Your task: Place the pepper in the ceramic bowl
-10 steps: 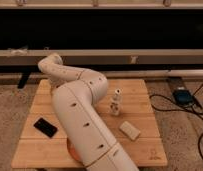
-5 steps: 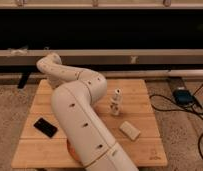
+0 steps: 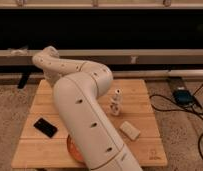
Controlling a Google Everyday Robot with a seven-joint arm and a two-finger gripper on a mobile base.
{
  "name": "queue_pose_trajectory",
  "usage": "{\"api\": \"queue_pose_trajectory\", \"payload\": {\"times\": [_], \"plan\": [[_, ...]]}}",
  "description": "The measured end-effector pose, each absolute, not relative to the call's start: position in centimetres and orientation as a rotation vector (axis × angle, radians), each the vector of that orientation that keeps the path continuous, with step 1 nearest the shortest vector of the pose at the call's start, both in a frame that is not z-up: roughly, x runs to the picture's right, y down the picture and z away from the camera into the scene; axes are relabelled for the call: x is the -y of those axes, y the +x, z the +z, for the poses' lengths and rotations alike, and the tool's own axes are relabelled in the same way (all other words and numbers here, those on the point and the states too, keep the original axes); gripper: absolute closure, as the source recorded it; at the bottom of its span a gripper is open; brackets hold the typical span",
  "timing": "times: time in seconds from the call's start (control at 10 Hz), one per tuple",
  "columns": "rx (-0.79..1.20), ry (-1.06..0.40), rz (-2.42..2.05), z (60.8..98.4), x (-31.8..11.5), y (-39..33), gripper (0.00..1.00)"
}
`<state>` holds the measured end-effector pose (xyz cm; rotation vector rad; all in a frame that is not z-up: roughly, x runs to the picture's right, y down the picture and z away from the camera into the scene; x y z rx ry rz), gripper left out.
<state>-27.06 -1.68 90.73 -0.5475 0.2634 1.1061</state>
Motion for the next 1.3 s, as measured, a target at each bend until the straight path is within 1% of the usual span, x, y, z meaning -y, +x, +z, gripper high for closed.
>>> {"api": "queue_pose_trajectory", "payload": {"times": [0.3, 0.6, 0.7, 0.8, 1.0, 1.2, 1.3], "plan": [[-0.262, -0.590, 1.107, 84.6, 1.4, -23.2, 1.00], [-0.255, -0.653, 1.111, 78.2, -0.2, -19.7, 1.00], [-0.243, -0.715, 1.091, 73.2, -2.9, -19.4, 1.00], [-0.247, -0.748, 1.082, 70.5, -4.5, -18.5, 1.00], [-0.273, -0.801, 1.078, 66.8, -7.4, -16.1, 1.00], [-0.313, -0.825, 1.090, 65.2, -8.9, -13.4, 0.99], [-0.343, -0.845, 1.095, 64.4, -9.9, -11.8, 0.94]]}}
